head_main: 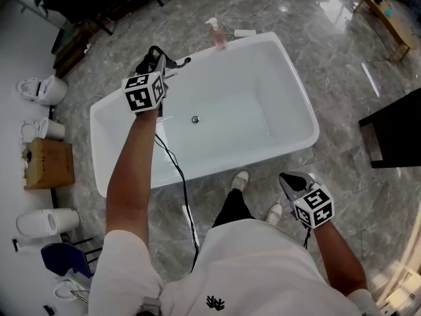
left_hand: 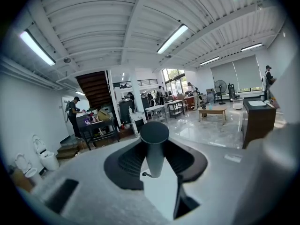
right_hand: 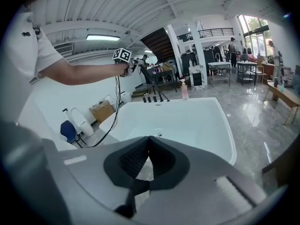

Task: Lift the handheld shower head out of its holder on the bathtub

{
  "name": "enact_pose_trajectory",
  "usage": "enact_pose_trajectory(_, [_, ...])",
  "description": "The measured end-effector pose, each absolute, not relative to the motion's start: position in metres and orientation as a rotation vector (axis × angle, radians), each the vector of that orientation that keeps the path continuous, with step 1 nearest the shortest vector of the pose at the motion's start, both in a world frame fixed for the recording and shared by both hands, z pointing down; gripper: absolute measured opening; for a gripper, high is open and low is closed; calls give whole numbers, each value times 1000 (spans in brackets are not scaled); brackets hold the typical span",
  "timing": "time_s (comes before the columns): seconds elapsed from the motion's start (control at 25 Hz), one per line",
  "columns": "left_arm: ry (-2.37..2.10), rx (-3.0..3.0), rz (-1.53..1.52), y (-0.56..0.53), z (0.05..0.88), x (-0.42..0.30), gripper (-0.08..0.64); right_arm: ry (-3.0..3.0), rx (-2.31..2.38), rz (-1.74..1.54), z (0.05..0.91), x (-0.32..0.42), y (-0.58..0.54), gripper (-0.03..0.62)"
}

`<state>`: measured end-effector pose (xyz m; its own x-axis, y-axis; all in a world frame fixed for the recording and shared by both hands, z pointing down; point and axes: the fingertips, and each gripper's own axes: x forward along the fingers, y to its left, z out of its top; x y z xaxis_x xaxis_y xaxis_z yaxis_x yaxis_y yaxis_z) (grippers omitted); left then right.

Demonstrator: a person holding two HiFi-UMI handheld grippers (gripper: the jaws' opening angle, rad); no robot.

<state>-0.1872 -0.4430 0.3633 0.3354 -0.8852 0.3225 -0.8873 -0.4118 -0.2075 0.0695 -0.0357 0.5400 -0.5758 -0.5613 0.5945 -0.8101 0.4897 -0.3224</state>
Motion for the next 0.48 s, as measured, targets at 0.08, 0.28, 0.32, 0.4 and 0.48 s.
enact_pose_trajectory(0.08, [-1718,2562,587,-429,354,-189,140,-2333,1127,816,538,70,-30,14])
enact_pose_trajectory(0.28, [-1762,2563,522,-394,329,-196,140,-2351,1103,794,534,71,-16,14])
enact_pose_trajectory(0.32, [-1771,2559,507,-386,326,-198,140,-2354,1100,791,534,71,-14,14])
enact_pose_trajectory(0.4, [-1788,2552,482,-372,320,-202,140,-2362,1092,786,534,71,-10,14])
enact_pose_trajectory(0.48, [-1797,2542,466,-359,315,-206,140,-2368,1081,781,533,71,-8,14])
